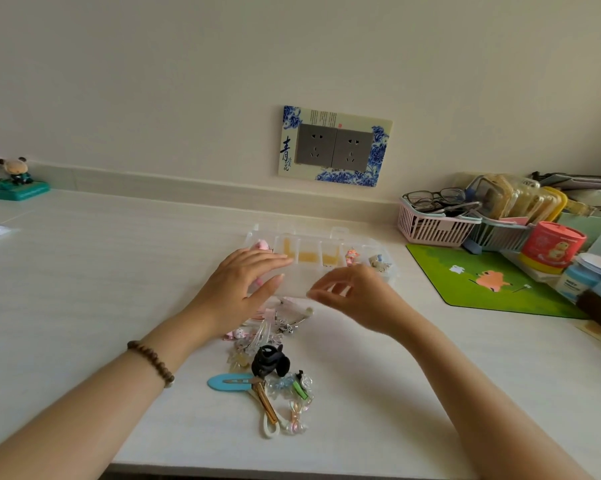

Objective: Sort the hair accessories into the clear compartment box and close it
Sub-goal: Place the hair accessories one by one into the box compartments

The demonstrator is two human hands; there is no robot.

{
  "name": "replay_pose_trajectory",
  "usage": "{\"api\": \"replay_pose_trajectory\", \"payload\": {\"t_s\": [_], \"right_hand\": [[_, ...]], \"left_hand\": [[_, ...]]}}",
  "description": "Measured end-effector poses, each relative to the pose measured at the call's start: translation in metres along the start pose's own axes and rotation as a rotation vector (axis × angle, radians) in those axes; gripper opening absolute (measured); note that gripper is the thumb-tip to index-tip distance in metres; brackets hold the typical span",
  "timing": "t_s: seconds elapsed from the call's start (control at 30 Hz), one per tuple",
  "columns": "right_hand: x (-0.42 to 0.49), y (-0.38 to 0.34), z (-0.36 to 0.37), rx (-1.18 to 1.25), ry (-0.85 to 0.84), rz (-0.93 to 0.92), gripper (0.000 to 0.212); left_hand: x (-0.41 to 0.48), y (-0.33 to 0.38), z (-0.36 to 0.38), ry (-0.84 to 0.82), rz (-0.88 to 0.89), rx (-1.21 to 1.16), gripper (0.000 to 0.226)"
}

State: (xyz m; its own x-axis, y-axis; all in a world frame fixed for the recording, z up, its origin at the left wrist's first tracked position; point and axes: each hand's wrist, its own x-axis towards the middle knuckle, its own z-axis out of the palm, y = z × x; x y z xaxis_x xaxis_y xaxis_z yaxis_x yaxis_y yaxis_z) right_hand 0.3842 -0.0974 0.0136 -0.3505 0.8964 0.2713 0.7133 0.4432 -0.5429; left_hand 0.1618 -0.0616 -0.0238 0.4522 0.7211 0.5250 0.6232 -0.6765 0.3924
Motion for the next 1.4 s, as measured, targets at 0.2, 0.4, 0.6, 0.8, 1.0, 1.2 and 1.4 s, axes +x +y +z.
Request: {"api": "replay_pose_trajectory", "payload": {"t_s": [0.2, 0.4, 0.6, 0.8, 1.0, 1.2, 1.4], "right_hand": [[-0.002, 0.01, 0.023, -0.05, 0.014, 0.106, 0.023], [-0.003, 0.005, 0.022, 0.04, 0.088, 0.073, 0.014], [0.01, 0.002, -0.013, 0.362, 0.468, 0.081, 0.009], [0.037, 0.019, -0.038, 0.187, 0.548, 0.127, 0.012], [0.035, 0.024, -0.02, 0.042, 0.326, 0.194, 0.029], [0.019, -0.001, -0.01, 0.26, 0.376, 0.029, 0.016], [0.011, -0.006, 0.026, 0.134, 0.022, -0.009, 0.019]], "left_hand": [[0.0, -0.001, 0.001, 0.009, 0.015, -0.001, 0.059], [-0.001, 0.0, 0.001, -0.007, 0.006, 0.013, 0.059], [0.0, -0.004, 0.0, -0.022, -0.005, 0.001, 0.068], [0.001, -0.007, -0.002, -0.02, -0.003, -0.033, 0.062], [-0.001, -0.002, -0.01, 0.005, -0.007, -0.094, 0.054], [-0.005, 0.012, -0.03, 0.145, 0.045, -0.165, 0.034], [-0.008, 0.016, -0.044, -0.148, -0.195, -0.235, 0.016]]}}
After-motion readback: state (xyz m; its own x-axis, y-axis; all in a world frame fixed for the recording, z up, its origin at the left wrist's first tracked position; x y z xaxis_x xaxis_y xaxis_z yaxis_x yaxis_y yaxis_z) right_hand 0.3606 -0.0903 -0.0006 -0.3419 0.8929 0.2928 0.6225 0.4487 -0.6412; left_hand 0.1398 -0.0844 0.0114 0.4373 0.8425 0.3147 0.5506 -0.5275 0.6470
